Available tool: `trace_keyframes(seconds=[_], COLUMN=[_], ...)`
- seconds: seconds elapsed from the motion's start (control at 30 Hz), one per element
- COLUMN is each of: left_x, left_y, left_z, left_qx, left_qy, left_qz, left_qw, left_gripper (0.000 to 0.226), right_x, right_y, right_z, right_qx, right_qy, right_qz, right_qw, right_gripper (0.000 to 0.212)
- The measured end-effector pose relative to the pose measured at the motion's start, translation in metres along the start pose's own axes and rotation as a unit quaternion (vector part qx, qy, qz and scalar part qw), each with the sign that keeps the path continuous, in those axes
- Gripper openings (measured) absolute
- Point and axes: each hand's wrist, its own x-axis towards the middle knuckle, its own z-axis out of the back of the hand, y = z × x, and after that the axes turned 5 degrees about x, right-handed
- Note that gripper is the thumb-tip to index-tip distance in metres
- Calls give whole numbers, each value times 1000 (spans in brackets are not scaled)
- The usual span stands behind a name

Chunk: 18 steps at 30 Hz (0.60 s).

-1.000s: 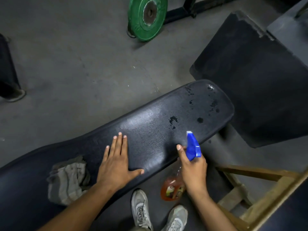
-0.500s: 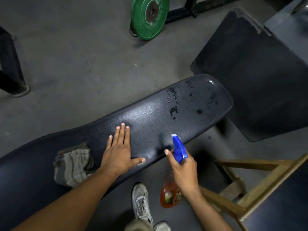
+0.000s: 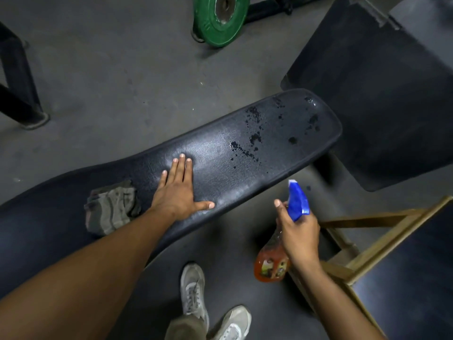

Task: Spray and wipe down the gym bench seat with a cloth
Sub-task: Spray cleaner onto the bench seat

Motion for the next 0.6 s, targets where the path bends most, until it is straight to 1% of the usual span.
trace_keyframes(seconds=[0.1, 0.13, 0.27, 0.37, 0.47, 0.6], left_x=[1, 2, 2, 3, -1, -18], left_y=[1, 2, 2, 7, 22, 46], left_z=[0, 0, -1, 3, 12, 14], left_qx=[1, 2, 9, 5, 14, 41], left_qy=[-2, -3, -5, -11, 9, 10], left_qz=[0, 0, -5, -19, -47, -30], left_qw=[1000, 1000, 1000, 1000, 999, 999], left_gripper=[142, 142, 141, 140, 140, 140], right_x=[-20, -27, -49, -58, -61, -57], right_y=[-2, -3, -2, 7, 19, 38], right_z=[-17, -25, -54, -69, -78, -89], right_qx=[-9, -14, -37, -31, -24, -24], right_qy=[53, 69, 112, 122, 129, 105], right_qz=[17, 24, 45, 52, 43, 40], right_qw=[998, 997, 992, 991, 991, 993], right_gripper=[25, 24, 32, 33, 30, 26])
